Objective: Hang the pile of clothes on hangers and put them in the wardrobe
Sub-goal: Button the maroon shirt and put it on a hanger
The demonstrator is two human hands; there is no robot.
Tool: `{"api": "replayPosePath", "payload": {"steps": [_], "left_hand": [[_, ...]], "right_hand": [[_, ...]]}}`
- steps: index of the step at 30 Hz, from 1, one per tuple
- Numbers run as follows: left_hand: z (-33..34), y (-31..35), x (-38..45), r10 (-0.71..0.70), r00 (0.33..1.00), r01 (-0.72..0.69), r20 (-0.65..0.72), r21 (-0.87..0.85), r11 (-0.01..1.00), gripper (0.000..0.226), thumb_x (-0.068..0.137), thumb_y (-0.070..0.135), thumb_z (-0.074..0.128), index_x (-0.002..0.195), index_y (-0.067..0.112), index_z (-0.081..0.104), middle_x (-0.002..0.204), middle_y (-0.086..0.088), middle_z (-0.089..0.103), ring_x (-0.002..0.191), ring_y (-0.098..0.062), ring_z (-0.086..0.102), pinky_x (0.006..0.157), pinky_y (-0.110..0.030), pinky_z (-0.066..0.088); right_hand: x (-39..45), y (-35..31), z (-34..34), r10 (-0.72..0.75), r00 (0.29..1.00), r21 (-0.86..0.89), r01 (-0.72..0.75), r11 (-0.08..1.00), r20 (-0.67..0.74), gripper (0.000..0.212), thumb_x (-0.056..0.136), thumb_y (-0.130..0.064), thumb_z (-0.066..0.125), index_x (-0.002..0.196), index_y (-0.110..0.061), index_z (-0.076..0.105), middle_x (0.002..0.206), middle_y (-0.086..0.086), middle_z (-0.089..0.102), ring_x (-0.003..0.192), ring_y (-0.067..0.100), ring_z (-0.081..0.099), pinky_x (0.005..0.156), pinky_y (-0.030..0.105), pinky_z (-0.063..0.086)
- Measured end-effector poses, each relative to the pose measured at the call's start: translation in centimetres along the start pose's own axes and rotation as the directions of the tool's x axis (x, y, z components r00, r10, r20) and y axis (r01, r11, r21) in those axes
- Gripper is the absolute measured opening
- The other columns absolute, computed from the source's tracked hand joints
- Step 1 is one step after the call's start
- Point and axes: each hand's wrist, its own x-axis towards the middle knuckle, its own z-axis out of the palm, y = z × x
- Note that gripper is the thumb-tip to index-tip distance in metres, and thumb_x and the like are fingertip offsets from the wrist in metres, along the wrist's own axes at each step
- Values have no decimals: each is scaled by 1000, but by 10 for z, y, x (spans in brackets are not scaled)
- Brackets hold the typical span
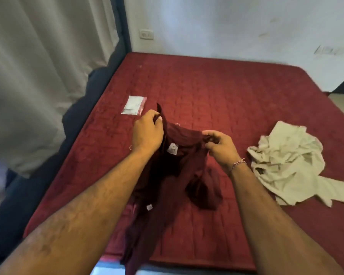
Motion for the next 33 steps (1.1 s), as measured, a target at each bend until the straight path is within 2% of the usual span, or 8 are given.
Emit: {"api": "replayPosePath", "payload": {"steps": [5,12,15,18,20,24,28,33], "left_hand": [[100,-93,-97,18,997,-16,78,-22,1000,10,96,20,64,105,17,69,98,-7,76,95,-33,69,77,-38,50],[251,-263,-209,147,958,-103,245,-185,977,19,91,29,72,103,17,66,94,8,75,88,-13,72,79,-38,56],[277,-293,-219,294,940,-238,175,-285,929,16,86,14,76,100,20,72,96,19,74,90,4,68,85,-24,55],[277,-288,-216,339,931,-272,131,-370,889,10,90,17,76,93,26,71,86,19,73,82,6,67,78,-11,48],[271,-287,-220,309,940,-238,146,-373,897,4,91,21,75,92,24,72,85,18,73,81,6,67,75,-11,47],[257,-286,-229,219,950,-134,225,-341,931,4,94,22,73,95,26,73,84,24,70,82,12,64,74,-5,42],[261,-290,-224,201,959,-119,199,-359,926,25,100,29,65,77,25,59,65,21,60,62,3,54,61,-14,38],[257,-293,-229,105,985,-9,138,-566,825,27,106,34,55,91,16,68,81,15,68,74,2,56,73,-30,51]], "right_hand": [[-17,169,37,76,993,51,-72,996,-89,39,84,12,68,115,-12,70,85,-2,69,65,5,62,61,13,52],[-38,389,114,69,966,421,43,906,-247,49,79,-2,68,123,-24,71,90,10,58,78,20,50,74,33,48],[-22,410,120,-72,947,459,216,862,-312,60,81,14,55,131,-17,67,76,3,54,65,12,44,62,21,44],[-33,404,121,-140,907,521,348,780,-398,73,84,23,48,142,-20,53,101,1,67,71,6,56,61,17,48],[-46,395,119,-54,879,602,368,709,-473,76,87,19,57,144,-29,41,113,7,62,77,9,61,67,24,53],[-57,382,119,189,889,687,172,705,-417,34,92,1,70,118,-12,53,86,7,61,67,15,57,60,28,56],[-57,388,125,-35,946,465,191,864,-323,40,84,1,79,114,-15,57,83,3,64,77,19,62,69,28,57],[-69,378,134,-334,836,92,410,907,-436,43,83,-8,74,113,-35,58,114,10,65,94,21,64,85,43,54]]}}
